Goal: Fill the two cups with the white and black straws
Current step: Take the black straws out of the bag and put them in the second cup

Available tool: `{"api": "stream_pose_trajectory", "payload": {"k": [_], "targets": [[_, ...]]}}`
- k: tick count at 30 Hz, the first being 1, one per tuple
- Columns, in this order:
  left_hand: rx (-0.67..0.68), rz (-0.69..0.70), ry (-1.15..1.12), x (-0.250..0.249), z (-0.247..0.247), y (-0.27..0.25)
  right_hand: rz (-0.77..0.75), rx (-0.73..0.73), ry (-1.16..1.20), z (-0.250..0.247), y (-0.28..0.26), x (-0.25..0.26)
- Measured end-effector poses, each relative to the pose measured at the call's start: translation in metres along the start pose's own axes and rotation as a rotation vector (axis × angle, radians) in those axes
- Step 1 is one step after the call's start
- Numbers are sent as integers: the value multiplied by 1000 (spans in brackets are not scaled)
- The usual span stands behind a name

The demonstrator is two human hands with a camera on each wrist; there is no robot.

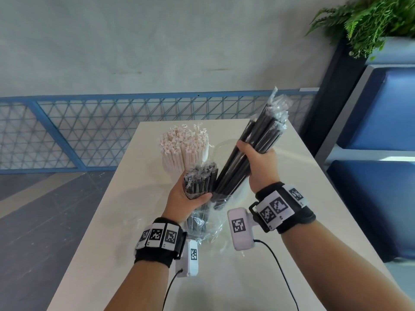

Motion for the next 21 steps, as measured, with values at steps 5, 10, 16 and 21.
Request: {"api": "stream_pose_trajectory", "payload": {"k": [5, 10, 16, 21], "targets": [[-4, 1, -1, 2, 1, 1, 84, 84, 69, 4, 7, -8], [9, 5, 3, -1, 8, 1, 148, 271, -9, 13, -3, -29], [2, -8, 10, 2, 8, 1, 68, 135, -83, 13, -8, -22], [-19, -8, 21, -1, 5, 1, 89, -23, 19, -6, 5, -6]]}}
Point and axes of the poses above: each hand's wrist, its own y-axis towards the middle knuckle, its own z-axis out of the palm, x = y × z, the point moved 9 cm from there along y, towards the middle knuckle, and after that the axes turned 4 degrees about -y, right-handed, at the moved point
